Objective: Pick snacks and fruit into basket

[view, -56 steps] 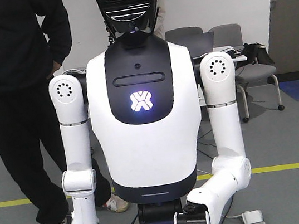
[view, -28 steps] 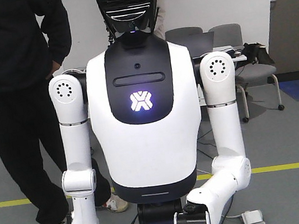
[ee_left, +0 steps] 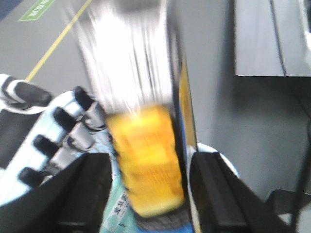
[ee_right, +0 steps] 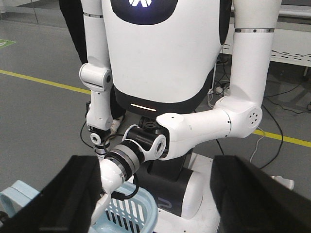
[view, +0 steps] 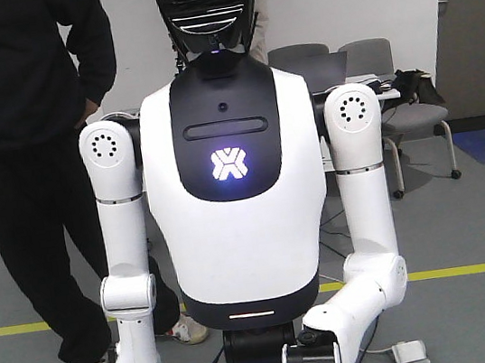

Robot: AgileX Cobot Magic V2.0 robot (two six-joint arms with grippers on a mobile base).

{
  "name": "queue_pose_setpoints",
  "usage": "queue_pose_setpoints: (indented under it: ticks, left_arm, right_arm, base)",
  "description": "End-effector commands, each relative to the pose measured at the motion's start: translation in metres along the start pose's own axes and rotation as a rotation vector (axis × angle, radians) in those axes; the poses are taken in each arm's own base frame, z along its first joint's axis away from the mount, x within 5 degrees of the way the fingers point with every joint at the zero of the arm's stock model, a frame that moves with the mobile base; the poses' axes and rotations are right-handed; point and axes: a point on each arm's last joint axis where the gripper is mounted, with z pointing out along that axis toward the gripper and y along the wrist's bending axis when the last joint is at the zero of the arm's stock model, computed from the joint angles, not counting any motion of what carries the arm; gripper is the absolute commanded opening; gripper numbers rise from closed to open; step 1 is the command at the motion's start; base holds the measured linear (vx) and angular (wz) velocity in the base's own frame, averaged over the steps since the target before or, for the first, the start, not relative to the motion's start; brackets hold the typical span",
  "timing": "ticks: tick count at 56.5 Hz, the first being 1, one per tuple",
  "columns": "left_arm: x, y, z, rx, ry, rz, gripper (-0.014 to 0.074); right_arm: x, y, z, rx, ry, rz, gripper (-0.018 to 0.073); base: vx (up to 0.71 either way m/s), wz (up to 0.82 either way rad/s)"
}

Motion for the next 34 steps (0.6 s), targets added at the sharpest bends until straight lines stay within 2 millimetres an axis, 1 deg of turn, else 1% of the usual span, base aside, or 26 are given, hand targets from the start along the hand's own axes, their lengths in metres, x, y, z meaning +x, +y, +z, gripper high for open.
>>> queue_pose_setpoints:
  ticks: [1,14,19,23,27,32,33,34]
  left_arm:
    - [-0.021,0.009,-0.002,-0.075,-0.126,-0.042,0.0554]
    - [-0.027,0.013,-0.004,-0.112,-0.197,-0.065,0.0562]
    - [-0.032,0.017,-0.010,-0.146,-0.239,-0.131,0.0551]
    - [-0.036,0.021,-0.018,-0.191,-0.267,-0.172,0.0539]
    - [-0.041,0.026,-0.028,-0.251,-0.292,-0.132,0.0525]
    - [-0.044,0.040,-0.047,-0.389,-0.320,-0.152,0.0506]
    - [-0.043,0.044,-0.051,-0.429,-0.313,-0.180,0.0503]
    - [-0.044,0.047,-0.055,-0.452,-0.323,-0.167,0.0501]
  right_arm:
    - [-0.012,-0.002,-0.003,0.028,-0.069,0.012,0.0531]
    - [-0.012,-0.002,-0.003,0.027,-0.068,0.012,0.0531]
    - [-0.012,-0.002,-0.003,0.026,-0.067,0.012,0.0531]
    - [-0.012,-0.002,-0.003,0.025,-0.066,0.012,0.0531]
    - [-0.012,-0.002,-0.003,0.025,-0.066,0.012,0.0531]
    - [-0.012,-0.002,-0.003,0.024,-0.066,0.012,0.0531]
    - [-0.012,-0.002,-0.003,0.024,-0.066,0.013,0.0531]
    - [-0.012,-0.002,-0.003,0.024,-0.066,0.013,0.0531]
  base:
    - [0.00,0.00]
    - [0.00,0.00]
    - [0.00,0.00]
    - [0.00,0.00]
    - [0.00,0.00]
    - [0.00,0.00]
    - [0.00,0.00]
    - [0.00,0.00]
